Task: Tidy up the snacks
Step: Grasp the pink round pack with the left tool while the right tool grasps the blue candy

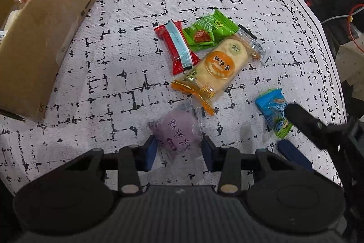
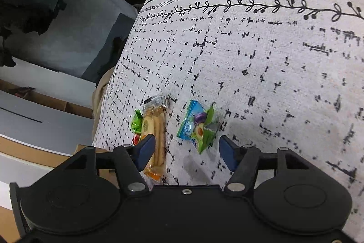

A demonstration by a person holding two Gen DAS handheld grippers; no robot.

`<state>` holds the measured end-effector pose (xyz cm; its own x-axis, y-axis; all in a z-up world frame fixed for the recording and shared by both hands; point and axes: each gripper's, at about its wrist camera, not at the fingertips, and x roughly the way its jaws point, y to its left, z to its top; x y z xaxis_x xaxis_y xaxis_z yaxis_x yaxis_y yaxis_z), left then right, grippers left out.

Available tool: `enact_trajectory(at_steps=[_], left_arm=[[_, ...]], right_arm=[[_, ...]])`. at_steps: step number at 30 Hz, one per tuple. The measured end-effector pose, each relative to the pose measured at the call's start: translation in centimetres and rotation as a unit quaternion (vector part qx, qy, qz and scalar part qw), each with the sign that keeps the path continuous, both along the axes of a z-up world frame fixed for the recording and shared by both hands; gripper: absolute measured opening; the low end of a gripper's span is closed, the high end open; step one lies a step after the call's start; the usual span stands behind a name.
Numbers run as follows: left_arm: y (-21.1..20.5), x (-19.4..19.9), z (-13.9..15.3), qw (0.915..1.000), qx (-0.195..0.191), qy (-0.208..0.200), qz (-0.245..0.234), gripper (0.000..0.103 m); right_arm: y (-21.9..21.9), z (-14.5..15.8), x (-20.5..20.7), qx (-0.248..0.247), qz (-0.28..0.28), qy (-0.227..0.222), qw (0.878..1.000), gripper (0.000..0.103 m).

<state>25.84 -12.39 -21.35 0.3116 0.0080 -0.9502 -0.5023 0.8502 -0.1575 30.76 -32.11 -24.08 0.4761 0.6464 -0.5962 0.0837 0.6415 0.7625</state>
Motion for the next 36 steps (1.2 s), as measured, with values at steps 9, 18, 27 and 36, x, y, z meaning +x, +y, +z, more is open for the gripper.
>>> enact_trajectory(at_steps=[9, 18, 27, 36], left_arm=[[0.2, -0.4, 0.2, 1.0000, -0.003, 0.007, 0.003, 0.038], [0.5, -1.7, 1.8, 0.9999, -0.010, -0.004, 0.007, 0.036], [1.2, -3.3, 4.8, 0.9991, -0.019, -0.036, 0.001, 0.036], [2.7, -5.0, 7.7, 0.9972, -0.030, -0.068, 0.004, 0.036]], right_arm=[[0.7, -1.2, 1.2, -0.004, -0.015, 0.011, 1.000, 0.023], [0.0, 0.5, -1.1, -0.020, -0.025, -0.008, 0.999, 0.017], [-0.6, 3.5, -3.8, -0.011, -0.029, -0.043, 0.999, 0.012], [-0.3, 6.8, -6.5, 0.002, -0.033, -0.067, 0.997, 0.011]])
